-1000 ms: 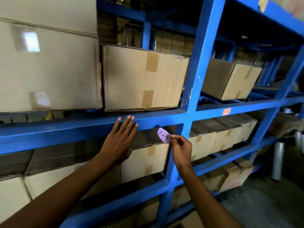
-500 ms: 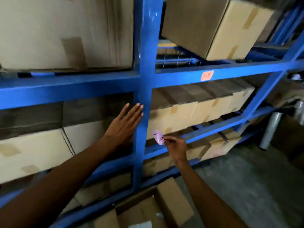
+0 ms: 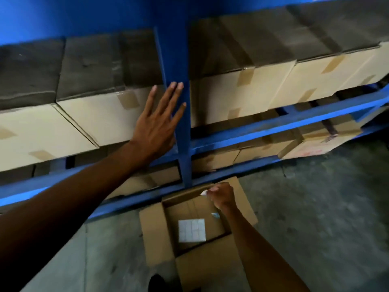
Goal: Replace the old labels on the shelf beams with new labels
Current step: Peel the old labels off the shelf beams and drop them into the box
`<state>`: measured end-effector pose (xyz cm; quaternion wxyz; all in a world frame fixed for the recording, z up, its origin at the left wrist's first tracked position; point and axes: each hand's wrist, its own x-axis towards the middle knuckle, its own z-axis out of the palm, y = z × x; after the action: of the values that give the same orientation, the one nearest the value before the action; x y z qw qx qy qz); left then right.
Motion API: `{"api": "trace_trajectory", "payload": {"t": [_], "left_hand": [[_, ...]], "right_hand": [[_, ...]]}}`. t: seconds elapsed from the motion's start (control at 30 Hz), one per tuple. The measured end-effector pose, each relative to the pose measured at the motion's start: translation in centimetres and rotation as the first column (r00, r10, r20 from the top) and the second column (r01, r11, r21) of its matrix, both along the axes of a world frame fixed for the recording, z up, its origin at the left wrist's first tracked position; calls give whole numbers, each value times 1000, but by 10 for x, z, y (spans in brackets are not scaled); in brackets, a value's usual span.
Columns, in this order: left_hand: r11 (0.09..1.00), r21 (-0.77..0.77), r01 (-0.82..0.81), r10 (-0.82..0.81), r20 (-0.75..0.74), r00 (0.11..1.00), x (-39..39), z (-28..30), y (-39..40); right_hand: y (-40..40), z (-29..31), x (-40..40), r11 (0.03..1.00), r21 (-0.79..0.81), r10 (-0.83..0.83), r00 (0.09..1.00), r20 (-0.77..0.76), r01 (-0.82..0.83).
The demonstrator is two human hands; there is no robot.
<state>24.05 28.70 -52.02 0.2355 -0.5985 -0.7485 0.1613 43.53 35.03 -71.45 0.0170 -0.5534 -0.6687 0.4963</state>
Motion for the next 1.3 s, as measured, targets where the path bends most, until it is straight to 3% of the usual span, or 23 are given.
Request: {"api": "trace_trajectory", "payload": {"t": [0.13,0.37,0.77,0.87,1.0,1.13,1.2,1.3], "left_hand": [[1000,-9,17,-18,-45,999,-4,-3,0],[999,-17,39,-40,-82,996,-6,-6,0],[998,-50,38,-43,-115,992,-4,2,-3],[996,-90,20,-24,-44,999,4,10,-4],[992,-112,58,-32,222,975,21,46,-2],[987,25,161,-161,302,940,34,98,6],[965,142,219,-252,294,922,37,130,14],[919,286,271,-335,206,920,46,192,29]], "right_hand": [[-3,-14,0,993,-114,-17,999,29,20],[5,-16,-2,997,-65,48,995,90,-43],[9,17,16,988,-99,-122,991,-51,117],[13,46,17,996,-10,-85,993,-81,84],[32,117,6,976,212,-20,986,-165,55],[58,200,-5,879,450,-29,960,-277,157],[64,259,-5,774,603,-18,959,-281,191],[68,355,-6,542,821,70,965,-254,177]]}}
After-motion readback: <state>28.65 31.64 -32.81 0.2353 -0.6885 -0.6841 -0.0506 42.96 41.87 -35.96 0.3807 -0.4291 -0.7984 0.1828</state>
